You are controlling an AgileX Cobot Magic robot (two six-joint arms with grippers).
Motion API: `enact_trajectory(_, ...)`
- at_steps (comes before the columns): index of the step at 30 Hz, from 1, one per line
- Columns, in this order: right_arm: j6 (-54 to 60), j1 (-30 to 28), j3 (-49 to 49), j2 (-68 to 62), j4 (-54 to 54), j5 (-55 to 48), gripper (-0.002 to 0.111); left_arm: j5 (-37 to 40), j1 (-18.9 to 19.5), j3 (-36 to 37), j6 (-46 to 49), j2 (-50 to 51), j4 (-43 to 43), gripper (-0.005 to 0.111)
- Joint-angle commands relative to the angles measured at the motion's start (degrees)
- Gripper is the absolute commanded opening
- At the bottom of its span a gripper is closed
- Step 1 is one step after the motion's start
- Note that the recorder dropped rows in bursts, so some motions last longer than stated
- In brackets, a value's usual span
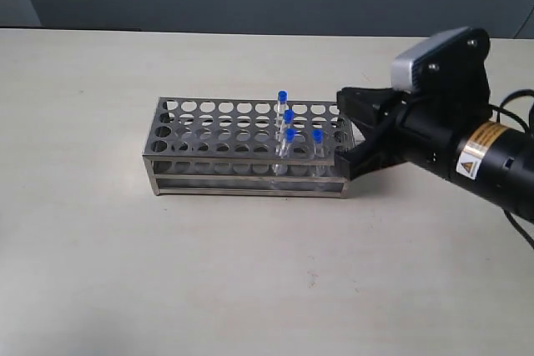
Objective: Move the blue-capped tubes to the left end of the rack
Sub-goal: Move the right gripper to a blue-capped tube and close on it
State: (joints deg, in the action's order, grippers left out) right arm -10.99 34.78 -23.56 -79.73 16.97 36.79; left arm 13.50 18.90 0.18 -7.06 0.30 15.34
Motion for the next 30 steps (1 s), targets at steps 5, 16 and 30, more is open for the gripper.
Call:
enact_trajectory(5,2.42,0.09,2.01,-3.17,1.09,0.64,0.03,-0.09,-0.15,-0.18,0.0,-0.3,0.12,0.001)
enact_trajectory(16,1.49,0.09,0.86,-14.03,1.99,11.57,0.043,-0.09,-0.15,-0.18,0.0,-0.3,0.12,0.001)
enact_trajectory(30,3.82,0.09,-7.59,-25.03,1.23,7.83,0.041,-0.09,-0.15,-0.18,0.0,-0.3,0.12,0.001)
